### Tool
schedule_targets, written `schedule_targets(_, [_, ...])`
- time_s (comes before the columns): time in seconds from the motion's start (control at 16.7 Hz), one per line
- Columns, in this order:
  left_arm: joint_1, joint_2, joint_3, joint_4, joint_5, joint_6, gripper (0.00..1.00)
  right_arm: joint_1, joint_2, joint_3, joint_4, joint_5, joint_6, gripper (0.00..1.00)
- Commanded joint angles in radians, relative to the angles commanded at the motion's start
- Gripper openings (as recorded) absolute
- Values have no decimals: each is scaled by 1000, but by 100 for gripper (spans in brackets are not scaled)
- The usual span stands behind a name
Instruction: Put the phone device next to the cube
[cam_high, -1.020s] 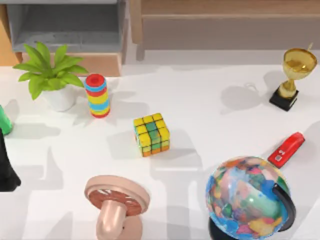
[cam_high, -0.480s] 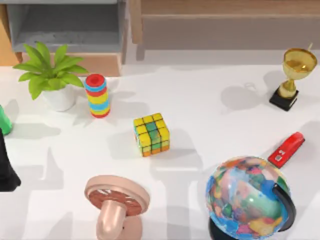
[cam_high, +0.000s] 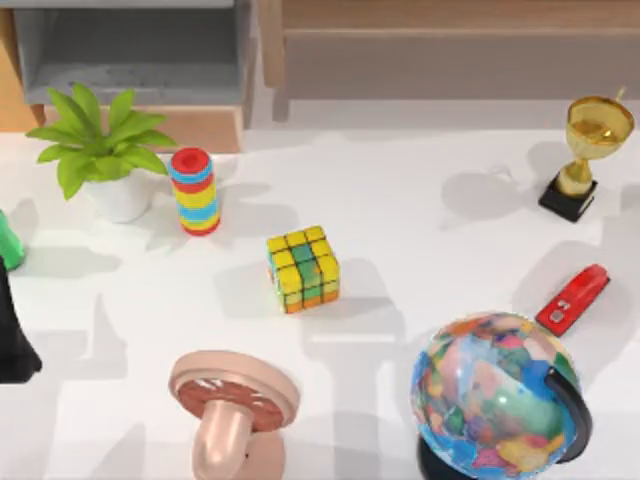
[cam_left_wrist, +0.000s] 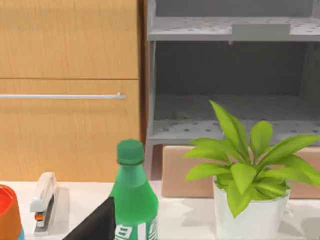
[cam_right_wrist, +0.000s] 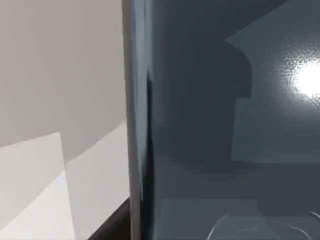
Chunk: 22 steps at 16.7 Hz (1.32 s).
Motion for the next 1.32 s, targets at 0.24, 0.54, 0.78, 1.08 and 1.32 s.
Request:
schedule_targets(0.24, [0,0,0,0,0,0,100,112,-84,56,-12,-8,150,0])
schedule_targets(0.54, [0,0,0,0,0,0,100,318,-162,113,-40,-28,424,0])
schedule_targets(0.78, [0,0,0,0,0,0,100,499,-185,137,-72,-48,684,0])
schedule_targets(1.08, [0,0,0,0,0,0,100,707,-160,140,-110,-58,1009,0])
schedule_targets(1.32, [0,0,0,0,0,0,100,823,-102,117,-133,-41,1240,0])
